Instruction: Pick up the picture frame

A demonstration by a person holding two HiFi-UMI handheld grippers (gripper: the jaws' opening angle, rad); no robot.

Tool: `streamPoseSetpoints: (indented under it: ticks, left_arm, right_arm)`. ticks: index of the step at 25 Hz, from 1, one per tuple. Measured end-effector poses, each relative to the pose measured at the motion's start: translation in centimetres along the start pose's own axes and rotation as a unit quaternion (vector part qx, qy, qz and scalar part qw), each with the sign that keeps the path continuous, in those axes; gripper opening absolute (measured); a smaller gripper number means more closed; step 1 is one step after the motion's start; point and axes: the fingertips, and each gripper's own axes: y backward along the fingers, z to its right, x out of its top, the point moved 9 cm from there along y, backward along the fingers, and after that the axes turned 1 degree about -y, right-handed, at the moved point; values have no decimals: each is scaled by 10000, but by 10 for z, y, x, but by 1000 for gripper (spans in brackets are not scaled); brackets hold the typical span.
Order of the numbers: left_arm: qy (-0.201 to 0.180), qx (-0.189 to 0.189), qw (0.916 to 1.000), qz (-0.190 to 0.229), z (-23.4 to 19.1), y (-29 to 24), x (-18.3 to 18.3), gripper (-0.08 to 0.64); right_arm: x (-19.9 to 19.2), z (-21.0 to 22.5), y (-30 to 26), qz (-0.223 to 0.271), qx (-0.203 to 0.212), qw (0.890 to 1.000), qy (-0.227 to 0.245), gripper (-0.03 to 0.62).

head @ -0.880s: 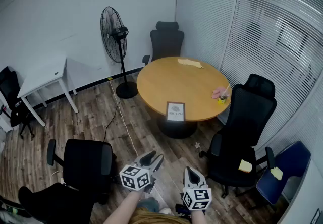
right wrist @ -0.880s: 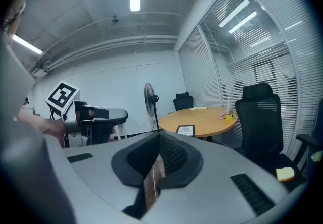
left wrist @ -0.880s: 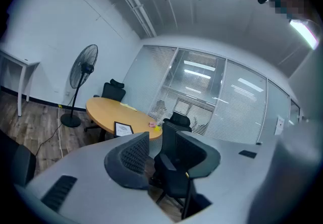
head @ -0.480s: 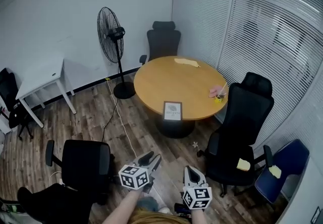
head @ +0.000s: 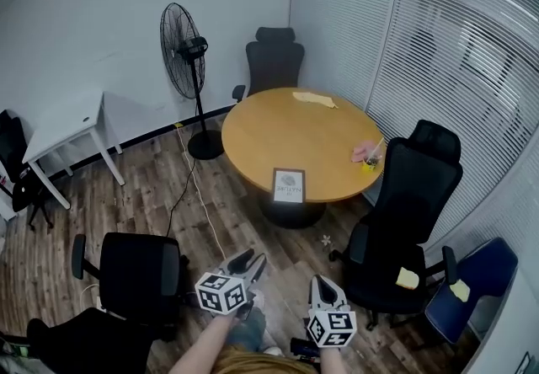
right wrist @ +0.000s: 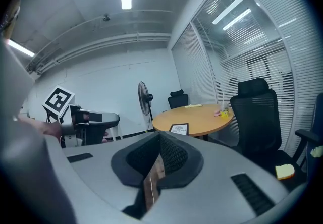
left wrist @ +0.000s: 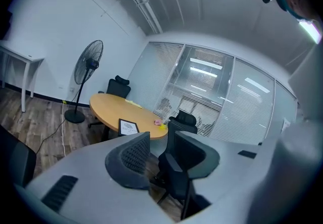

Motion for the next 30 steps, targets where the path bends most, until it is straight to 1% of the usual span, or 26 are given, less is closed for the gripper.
streamPoseSetpoints:
  ticks: [4,7,11,16,20,26,30]
  left_arm:
    - [106,-18,9999,-41,-26,-37,6,161]
    - [197,-69,9997,-108,-51,-76,16,160]
    - [381,-59,9992,-115,-89,-133,41,160]
    - [481,-90,9986,-211,-136,-194,72,160]
    - [540,-165,9980,-285,-165,-233,91,160]
    - [676,-301,9966,-366,-197,-266,99,160]
    - [759,-395,9953,-453,-209,-280,100,160]
  right_arm:
    - [-1,19,-38,-62,-29,10000,28,12]
    - [8,39,-73,-112,-226,9997,10,12]
    - [29,61,-126,-229,-413,9989,62,12]
    - [52,78,-195,-279,-565,9980,57,12]
    - [62,88,-240,-332,-645,9973,87,12]
    - [75,88,-276,-317,-728,9966,239,12]
    - [93,100,-283,-147,-949,9950,268,12]
